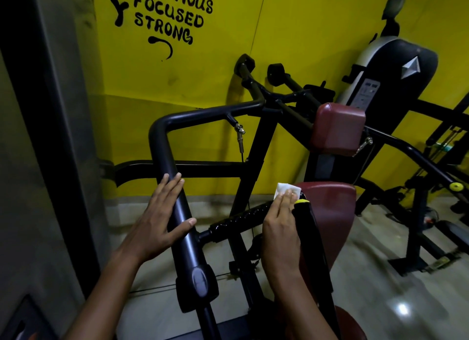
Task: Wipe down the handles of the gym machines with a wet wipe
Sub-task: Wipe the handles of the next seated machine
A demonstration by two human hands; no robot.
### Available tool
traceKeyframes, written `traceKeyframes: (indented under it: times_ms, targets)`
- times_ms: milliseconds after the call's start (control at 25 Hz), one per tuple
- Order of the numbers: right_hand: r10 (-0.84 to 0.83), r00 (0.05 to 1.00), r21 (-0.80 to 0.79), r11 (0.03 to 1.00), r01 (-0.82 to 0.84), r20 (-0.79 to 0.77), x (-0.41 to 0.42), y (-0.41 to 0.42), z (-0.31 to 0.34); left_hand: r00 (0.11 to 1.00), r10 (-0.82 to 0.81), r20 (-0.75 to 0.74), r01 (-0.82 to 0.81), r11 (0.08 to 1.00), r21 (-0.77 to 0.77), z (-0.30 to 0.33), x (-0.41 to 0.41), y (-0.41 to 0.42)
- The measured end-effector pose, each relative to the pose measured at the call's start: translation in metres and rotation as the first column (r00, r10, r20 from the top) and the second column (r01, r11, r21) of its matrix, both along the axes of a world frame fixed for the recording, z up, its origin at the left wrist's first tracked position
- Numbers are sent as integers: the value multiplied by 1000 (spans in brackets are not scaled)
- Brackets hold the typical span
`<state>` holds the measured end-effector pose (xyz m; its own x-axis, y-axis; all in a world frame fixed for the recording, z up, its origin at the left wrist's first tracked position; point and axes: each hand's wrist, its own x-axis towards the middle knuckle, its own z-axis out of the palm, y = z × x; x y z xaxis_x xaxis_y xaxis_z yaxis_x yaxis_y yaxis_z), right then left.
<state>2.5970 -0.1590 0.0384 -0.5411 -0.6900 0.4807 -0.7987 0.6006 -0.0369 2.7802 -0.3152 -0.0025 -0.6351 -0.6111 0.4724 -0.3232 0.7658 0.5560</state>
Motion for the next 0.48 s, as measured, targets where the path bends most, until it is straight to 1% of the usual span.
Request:
traceKeyframes:
  times_ms: [80, 120, 200, 320, 400, 480]
  targets:
    - [115, 993, -59, 992, -116, -26, 3, 4, -6, 1000, 1, -1, -1, 1000, 0, 0, 0, 0]
    - [151, 987, -62, 986, -155, -55, 9, 6, -9, 1000, 2, -2, -2, 1000, 1, 0, 0, 0]
    - [236, 967, 3, 972, -237, -98, 27, 8, -14, 1000, 4, -3, -4, 1000, -2, 0, 0, 0]
    - [426, 891, 80, 905, -418, -158, 49, 10, -22, 1000, 4, -5, -5, 1000, -12, 0, 0, -1]
    - [501, 836, 112, 865, -488, -225, 48, 9, -20, 1000, 7, 2, -7, 1000, -13, -1, 0, -1]
    - [548, 802, 110, 835, -539, -236, 39, 3, -14, 1000, 11, 6, -11, 1000, -5, -1, 0, -1]
